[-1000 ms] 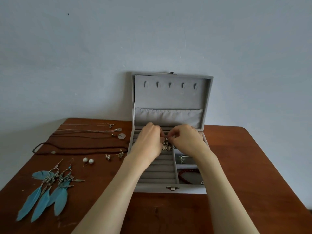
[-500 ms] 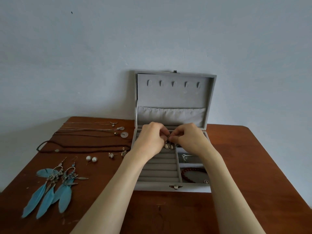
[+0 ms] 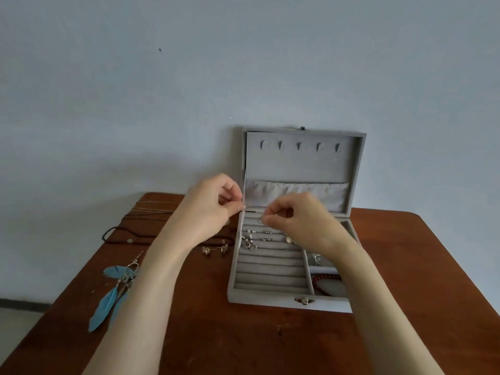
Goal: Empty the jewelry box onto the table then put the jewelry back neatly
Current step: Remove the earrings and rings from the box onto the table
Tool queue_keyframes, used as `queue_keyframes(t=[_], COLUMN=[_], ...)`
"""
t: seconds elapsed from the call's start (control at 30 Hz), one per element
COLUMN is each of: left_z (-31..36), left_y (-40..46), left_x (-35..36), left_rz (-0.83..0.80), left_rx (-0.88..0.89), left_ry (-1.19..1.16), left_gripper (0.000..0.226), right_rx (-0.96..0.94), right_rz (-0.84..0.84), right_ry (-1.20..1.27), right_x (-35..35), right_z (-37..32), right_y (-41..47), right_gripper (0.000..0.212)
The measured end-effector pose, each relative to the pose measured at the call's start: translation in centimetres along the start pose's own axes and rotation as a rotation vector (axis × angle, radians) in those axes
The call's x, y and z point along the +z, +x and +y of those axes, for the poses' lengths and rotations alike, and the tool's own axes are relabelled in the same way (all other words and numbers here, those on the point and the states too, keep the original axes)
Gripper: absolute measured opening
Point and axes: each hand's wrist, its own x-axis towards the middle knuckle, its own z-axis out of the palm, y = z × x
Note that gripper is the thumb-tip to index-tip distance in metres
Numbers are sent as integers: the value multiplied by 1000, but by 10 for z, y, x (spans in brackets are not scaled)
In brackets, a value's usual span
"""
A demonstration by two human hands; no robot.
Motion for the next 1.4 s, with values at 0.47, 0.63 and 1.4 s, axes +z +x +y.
queue_keyframes(t=[0.47,0.63,1.4], left_z=[-57,-62,-22], left_y=[-51,-50,-14], left_x=[3,7,32], left_rz=[-66,-59,43], left_rx=[-116,-81,140], left_ry=[162,225,364], left_gripper=[13,20,28], right_rx=[-21,39,194], right_rz=[-108,-96,68], right_ry=[-485,-605,-304], right_x=[82,89,8], right_z=[-25,-30,26], right_y=[3,6,11], right_gripper=[20,31,20])
